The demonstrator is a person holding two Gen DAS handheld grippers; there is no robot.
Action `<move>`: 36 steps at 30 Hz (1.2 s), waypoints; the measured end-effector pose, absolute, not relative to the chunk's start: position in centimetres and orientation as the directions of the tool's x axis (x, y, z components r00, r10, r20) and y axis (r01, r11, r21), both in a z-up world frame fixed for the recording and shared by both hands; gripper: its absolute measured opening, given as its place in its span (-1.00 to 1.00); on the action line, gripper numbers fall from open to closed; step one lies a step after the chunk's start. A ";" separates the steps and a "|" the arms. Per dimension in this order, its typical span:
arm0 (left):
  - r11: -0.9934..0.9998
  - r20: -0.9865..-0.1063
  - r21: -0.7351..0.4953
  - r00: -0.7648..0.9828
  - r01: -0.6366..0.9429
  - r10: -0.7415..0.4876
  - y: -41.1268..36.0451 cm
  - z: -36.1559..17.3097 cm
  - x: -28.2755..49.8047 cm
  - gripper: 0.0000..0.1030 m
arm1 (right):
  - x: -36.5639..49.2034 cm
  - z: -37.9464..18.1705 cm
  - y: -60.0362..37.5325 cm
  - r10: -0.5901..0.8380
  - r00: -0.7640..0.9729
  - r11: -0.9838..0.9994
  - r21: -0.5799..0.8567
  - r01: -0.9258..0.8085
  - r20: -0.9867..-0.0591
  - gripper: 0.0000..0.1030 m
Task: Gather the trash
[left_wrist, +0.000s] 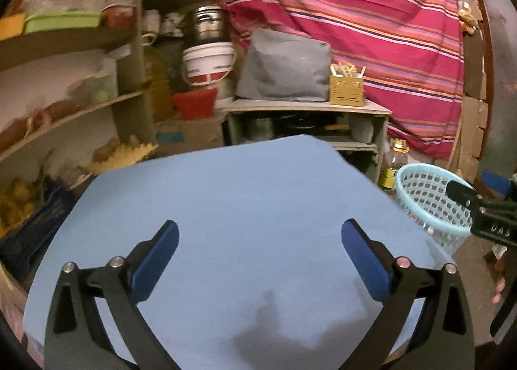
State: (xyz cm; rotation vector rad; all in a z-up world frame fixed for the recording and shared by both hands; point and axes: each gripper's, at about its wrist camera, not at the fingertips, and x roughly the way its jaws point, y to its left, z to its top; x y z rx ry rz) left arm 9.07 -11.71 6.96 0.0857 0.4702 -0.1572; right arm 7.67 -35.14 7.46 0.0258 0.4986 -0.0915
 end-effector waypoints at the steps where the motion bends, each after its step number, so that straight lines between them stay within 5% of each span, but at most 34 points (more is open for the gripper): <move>1: 0.985 -0.455 0.042 0.881 0.167 -0.130 -10.9 6.6 8.4 0.91 | 7.2 7.2 -34.3 -0.068 0.878 0.996 0.014 0.084 -0.475 0.92; 10: 0.996 -0.455 -0.025 0.886 0.087 -0.089 -4.8 4.5 4.6 0.91 | 5.5 4.4 -29.3 0.005 0.857 0.998 0.062 0.032 -0.515 0.92; 25: 0.999 -0.427 -0.019 0.904 -0.051 0.038 -1.9 2.6 2.9 0.91 | 2.0 3.7 -22.3 -0.031 0.949 0.994 -0.107 -0.003 -0.314 0.92; 36: 0.997 -0.418 -0.011 0.906 -0.080 0.069 -1.1 2.1 2.8 0.91 | 3.0 2.3 -21.5 0.028 0.934 0.997 -0.051 -0.049 -0.357 0.92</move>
